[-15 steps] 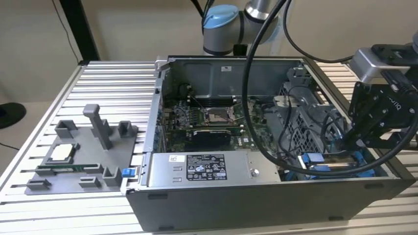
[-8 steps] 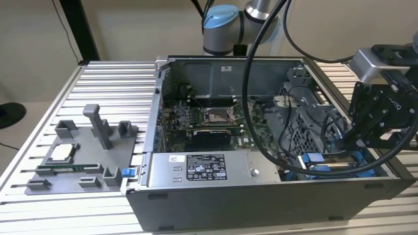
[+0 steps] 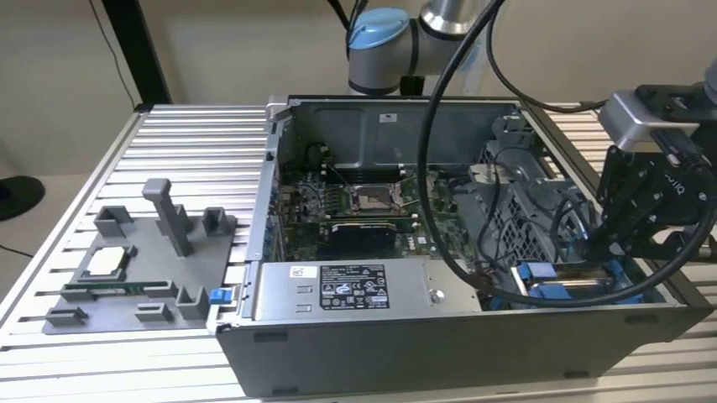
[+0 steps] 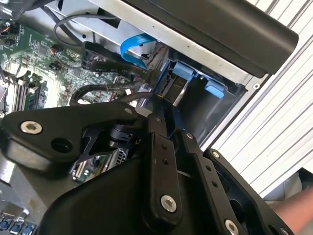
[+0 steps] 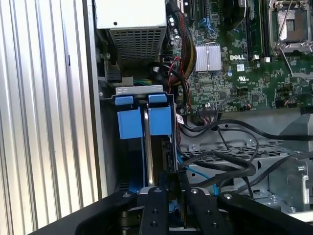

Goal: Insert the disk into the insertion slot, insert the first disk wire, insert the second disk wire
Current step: 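Insert the first disk wire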

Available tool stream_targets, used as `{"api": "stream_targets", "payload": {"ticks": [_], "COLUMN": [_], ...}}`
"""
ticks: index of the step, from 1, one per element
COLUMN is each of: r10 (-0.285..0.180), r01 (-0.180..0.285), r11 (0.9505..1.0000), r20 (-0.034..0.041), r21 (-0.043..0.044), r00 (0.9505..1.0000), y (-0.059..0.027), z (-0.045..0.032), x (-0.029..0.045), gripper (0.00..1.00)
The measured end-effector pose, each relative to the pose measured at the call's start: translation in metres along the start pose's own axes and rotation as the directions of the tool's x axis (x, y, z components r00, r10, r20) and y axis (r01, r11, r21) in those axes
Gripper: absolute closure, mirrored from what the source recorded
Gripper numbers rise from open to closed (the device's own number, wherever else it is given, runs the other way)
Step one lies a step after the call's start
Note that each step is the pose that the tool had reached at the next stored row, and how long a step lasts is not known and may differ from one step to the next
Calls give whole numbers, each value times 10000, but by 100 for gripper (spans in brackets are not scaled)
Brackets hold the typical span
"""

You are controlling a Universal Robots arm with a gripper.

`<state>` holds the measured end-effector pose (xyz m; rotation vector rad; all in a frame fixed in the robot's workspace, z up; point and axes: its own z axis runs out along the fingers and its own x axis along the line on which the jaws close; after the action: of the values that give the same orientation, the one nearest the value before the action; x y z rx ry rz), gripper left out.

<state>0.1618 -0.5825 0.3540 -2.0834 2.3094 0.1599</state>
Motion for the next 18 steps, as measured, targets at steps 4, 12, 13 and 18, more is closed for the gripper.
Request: {"api": "stream_targets", "payload": {"ticks": [4,12,13,18], "r10": [-1,-51,-73,-223], "r01": [1,51,73,223], "r11": [10000,9999,9999,9997], "r20": [1,7,9,4], "r21": [3,95,104,133], "r00": [10000,10000,10000,9998], "y": [-18,-25,-25,-25], "z": [39,98,102,122], "x": [2,1,0,-10], "gripper": [100,100,100,100]}}
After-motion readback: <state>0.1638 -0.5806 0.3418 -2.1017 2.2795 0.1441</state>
